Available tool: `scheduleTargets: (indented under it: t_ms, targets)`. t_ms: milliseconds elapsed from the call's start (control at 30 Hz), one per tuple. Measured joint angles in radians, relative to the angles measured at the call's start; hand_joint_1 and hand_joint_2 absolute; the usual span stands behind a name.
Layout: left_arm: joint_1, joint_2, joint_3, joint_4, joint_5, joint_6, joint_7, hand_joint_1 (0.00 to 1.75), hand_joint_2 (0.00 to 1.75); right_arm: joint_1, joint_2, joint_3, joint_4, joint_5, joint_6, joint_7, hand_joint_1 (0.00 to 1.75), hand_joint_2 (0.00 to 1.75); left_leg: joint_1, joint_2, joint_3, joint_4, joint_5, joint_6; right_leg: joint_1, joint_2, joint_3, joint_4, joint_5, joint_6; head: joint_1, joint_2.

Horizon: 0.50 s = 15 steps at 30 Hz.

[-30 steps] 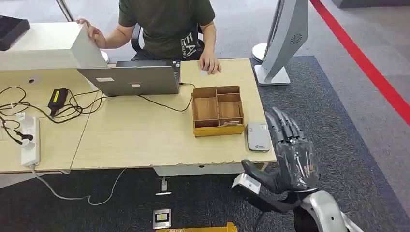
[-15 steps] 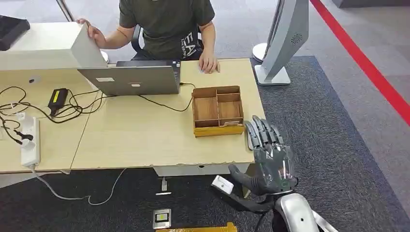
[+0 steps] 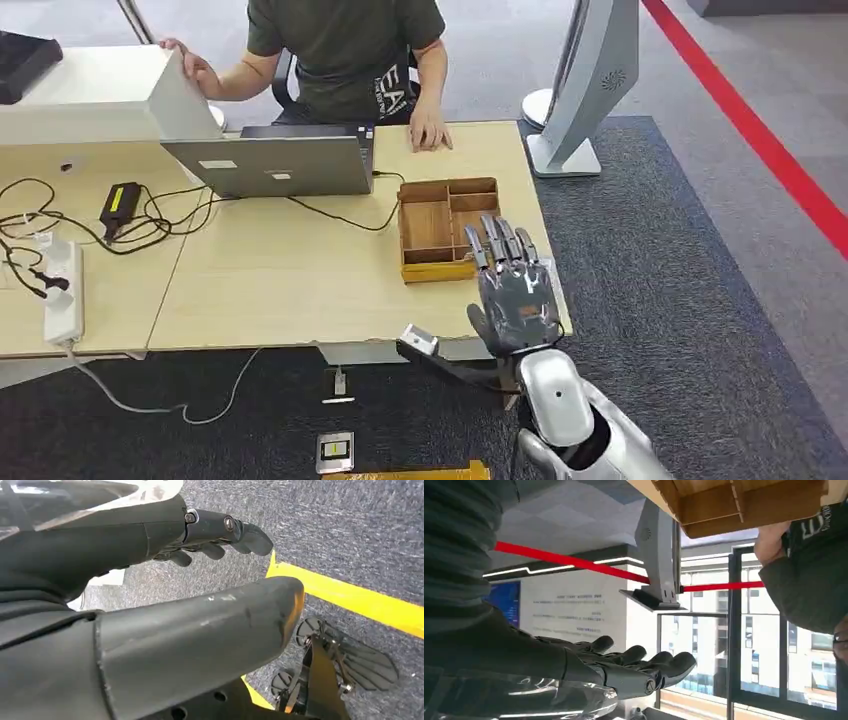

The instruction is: Pass the card to the sensor for recognition and then transmit it.

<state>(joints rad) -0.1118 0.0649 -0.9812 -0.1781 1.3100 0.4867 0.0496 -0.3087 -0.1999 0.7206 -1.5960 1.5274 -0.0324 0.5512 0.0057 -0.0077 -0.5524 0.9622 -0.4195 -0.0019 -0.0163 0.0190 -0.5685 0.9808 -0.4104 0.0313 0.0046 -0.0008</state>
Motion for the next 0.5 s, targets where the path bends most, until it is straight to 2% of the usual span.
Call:
scheduleTargets:
  t_ms: [267,500]
  targets:
    - [0.0,0.001,0.0,0.0,-0.011,-0.015,0.003,0.0,0.0,-0.09,0.045,-0.014,0.17,0.019,-0.021,-0.008,0.0,1.75,0.0,0.0,0.0,0.0,0.0,0.0,0.0,0.0,0.0,0.0,0.0,0.0,0.0,0.0]
    - [0.001,0.004,0.0,0.0,-0.019,-0.024,0.005,0.0,0.0,-0.149,0.078,-0.022,0.319,-0.02,-0.048,-0.04,0.0,1.75,0.0,0.0,0.0,0.0,0.0,0.0,0.0,0.0,0.0,0.0,0.0,0.0,0.0,0.0]
